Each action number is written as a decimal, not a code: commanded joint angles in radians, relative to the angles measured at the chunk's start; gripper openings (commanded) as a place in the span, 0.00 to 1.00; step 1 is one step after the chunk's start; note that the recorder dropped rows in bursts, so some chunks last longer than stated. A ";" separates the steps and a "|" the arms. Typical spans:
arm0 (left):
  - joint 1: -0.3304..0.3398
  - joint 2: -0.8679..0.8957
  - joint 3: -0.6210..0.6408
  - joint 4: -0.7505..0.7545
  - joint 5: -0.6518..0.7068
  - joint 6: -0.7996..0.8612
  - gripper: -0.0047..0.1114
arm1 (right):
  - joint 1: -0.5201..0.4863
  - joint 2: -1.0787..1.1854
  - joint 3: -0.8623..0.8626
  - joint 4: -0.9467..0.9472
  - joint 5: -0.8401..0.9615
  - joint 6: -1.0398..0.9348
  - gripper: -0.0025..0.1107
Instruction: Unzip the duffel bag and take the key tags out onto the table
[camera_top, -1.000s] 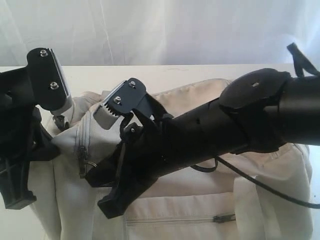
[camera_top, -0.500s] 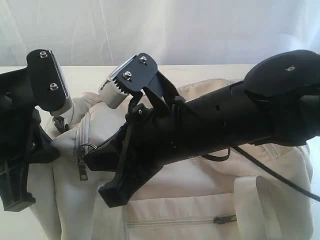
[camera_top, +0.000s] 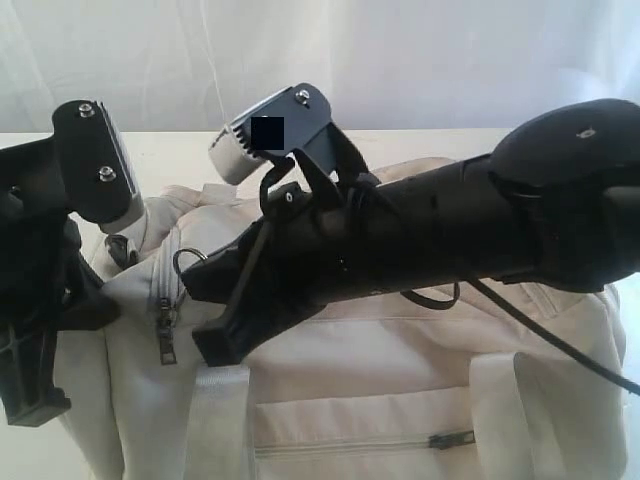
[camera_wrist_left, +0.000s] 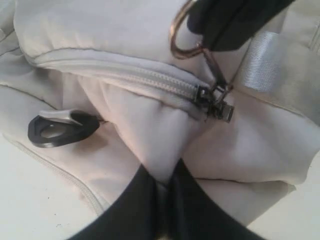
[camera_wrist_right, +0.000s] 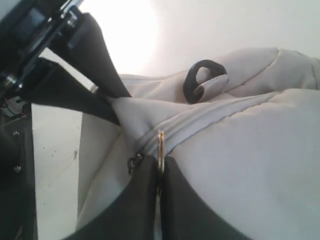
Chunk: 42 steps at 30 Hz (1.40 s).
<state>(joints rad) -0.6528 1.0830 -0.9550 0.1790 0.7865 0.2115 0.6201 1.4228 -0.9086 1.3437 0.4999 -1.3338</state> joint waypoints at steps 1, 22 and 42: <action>0.001 -0.016 0.003 -0.054 0.036 -0.014 0.04 | 0.002 -0.007 -0.003 0.051 -0.049 -0.014 0.02; 0.001 -0.016 0.038 -0.066 0.024 -0.006 0.04 | 0.002 0.161 -0.200 0.057 -0.165 -0.013 0.02; 0.001 -0.016 0.038 -0.066 0.026 -0.006 0.04 | -0.003 0.396 -0.401 0.051 -0.293 -0.013 0.02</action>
<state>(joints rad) -0.6510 1.0774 -0.9250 0.1664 0.7657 0.2115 0.6209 1.8064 -1.2886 1.3888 0.2620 -1.3444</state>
